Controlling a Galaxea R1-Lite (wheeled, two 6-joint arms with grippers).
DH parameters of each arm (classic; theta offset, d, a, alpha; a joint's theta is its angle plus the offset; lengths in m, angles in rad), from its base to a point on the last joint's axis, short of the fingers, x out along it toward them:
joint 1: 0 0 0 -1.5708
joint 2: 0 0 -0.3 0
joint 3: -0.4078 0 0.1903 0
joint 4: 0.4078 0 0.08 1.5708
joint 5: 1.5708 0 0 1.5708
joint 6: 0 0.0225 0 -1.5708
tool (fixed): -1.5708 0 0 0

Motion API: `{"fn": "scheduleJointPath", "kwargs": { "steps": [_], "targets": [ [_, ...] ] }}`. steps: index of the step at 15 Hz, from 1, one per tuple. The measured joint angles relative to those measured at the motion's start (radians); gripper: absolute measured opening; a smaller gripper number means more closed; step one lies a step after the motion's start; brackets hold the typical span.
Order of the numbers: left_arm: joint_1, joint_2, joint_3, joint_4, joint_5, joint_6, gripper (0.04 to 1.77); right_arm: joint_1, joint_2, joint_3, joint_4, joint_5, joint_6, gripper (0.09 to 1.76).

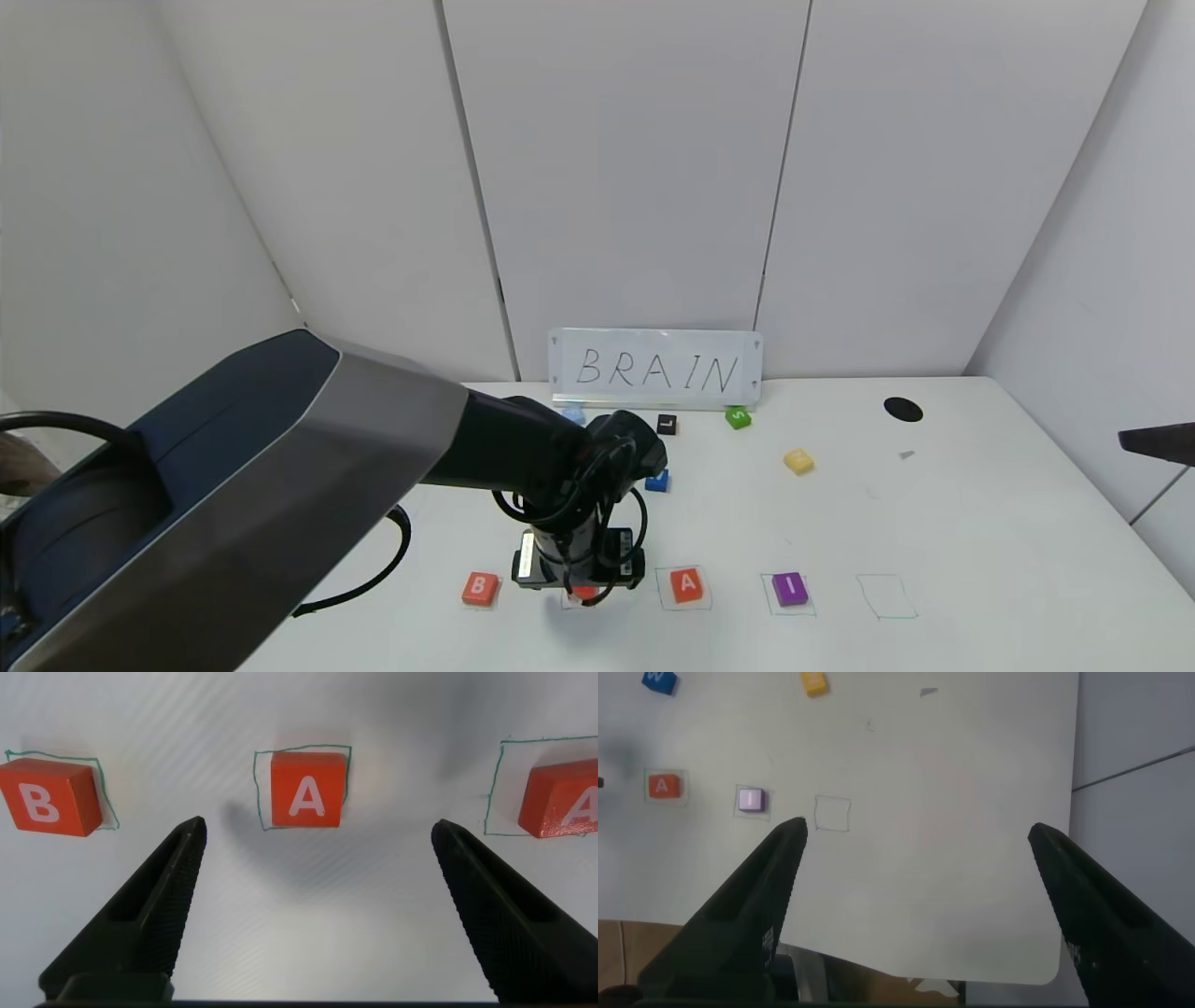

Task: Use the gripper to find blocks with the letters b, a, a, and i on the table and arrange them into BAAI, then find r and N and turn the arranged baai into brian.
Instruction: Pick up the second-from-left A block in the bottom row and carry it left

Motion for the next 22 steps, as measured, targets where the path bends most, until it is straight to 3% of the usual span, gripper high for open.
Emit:
{"fn": "scheduleJointPath", "kwargs": {
  "steps": [4,17,22],
  "targets": [
    [-0.002,0.017,-0.003,-0.048,0.047,-0.001,1.72,0.001,-0.006,0.000,0.000,0.000,0.000,1.71],
    [0.006,0.054,-0.007,-0.085,0.049,-0.001,1.72,0.000,-0.010,0.001,0.000,0.000,-0.001,1.71],
    [0.005,0.061,-0.009,-0.084,0.059,-0.002,1.01,0.001,-0.010,0.002,0.000,0.000,-0.001,1.71]
  ]
}}
